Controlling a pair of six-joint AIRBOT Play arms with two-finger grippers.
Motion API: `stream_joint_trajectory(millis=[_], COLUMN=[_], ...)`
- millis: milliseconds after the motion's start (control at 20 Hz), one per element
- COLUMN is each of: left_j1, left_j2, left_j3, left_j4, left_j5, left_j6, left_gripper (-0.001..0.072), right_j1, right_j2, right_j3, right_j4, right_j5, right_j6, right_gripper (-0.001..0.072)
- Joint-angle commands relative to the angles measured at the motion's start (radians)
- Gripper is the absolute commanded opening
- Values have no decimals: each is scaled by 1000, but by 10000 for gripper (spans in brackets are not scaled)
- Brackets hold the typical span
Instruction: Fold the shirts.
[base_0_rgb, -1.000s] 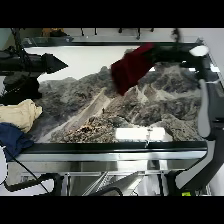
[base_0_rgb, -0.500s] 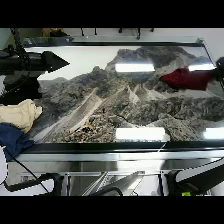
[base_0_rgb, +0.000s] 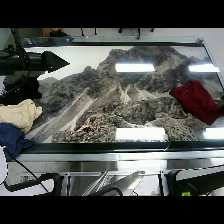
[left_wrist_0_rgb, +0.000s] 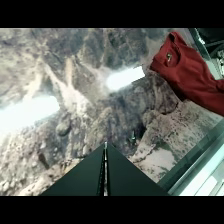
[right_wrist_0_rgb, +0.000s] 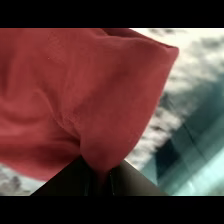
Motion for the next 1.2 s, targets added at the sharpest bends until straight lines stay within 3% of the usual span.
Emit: stream_joint_trajectory(millis=[0, 300, 450, 500, 550, 600, 650, 850, 900, 1000, 1050, 1150], left_j1=[0, 0, 0, 0, 0, 0, 0, 0, 0, 0, 0, 0], left_j2=[0, 0, 0, 0, 0, 0, 0, 0, 0, 0, 0, 2], left_j3=[0, 0, 0, 0, 0, 0, 0, 1, 2, 19, 33, 54], left_j4=[2, 2, 2, 1, 1, 1, 1, -2, -2, 0, 0, 0], left_j5=[-3, -8, -7, -7, -7, -7, -6, 3, 12, 29, 34, 21], left_j6=[2, 10, 10, 10, 9, 9, 9, 9, 9, 9, 7, -9], left_gripper=[18, 18, 18, 18, 18, 18, 18, 18, 18, 18, 18, 17], right_j1=[-3, -3, -3, -4, -3, -3, -3, 3, 23, 95, 144, 274], right_j2=[121, 325, 347, 349, 349, 350, 351, 356, 356, 363, 375, 390], right_j3=[-247, -653, -708, -705, -693, -674, -644, -421, -359, -282, -275, -276], right_j4=[-108, -129, -135, -142, -150, -151, -171, -207, -162, -53, -5, 56], right_j5=[-50, -262, -295, -296, -299, -298, -283, -216, -216, -236, -271, -323], right_j6=[136, 332, 339, 307, 216, 102, 28, 0, -18, -53, -58, -58], right_gripper=[29, 30, 41, 180, 541, 706, 706, 705, 650, 147, 30, 32])
